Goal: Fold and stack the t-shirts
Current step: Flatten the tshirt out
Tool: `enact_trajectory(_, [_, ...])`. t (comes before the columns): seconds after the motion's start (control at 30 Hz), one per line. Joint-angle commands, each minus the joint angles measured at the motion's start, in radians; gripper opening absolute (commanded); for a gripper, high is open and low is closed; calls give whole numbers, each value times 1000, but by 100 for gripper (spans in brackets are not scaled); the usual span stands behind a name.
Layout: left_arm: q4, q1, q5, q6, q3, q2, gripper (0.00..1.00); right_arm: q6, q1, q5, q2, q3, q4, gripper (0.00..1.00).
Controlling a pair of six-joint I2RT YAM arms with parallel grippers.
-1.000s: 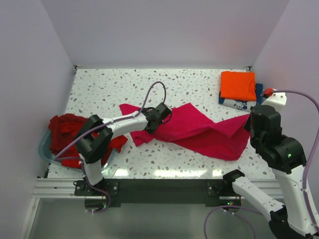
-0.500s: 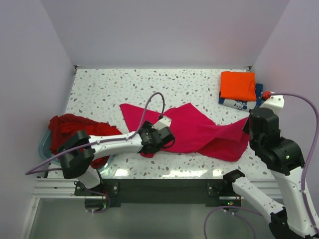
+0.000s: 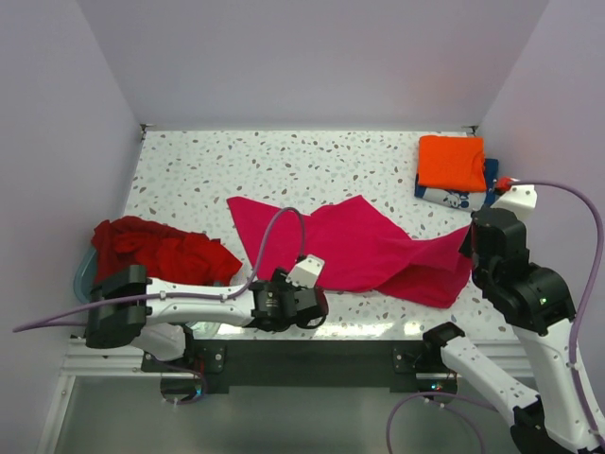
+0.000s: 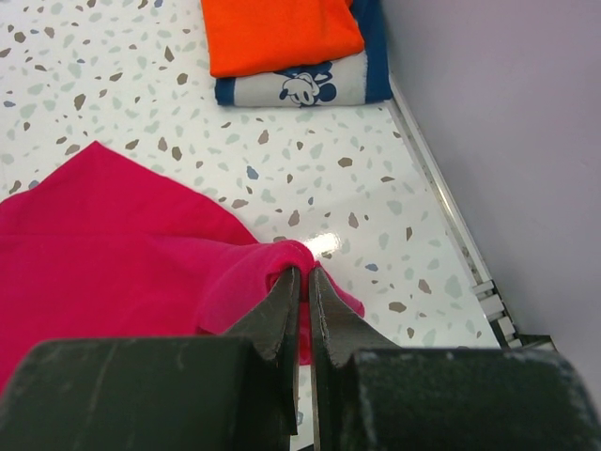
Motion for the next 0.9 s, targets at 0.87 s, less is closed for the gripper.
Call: enact_trajectory(0.87, [352, 175, -2, 212, -62, 182, 67, -3, -4, 19, -17, 65, -21, 0])
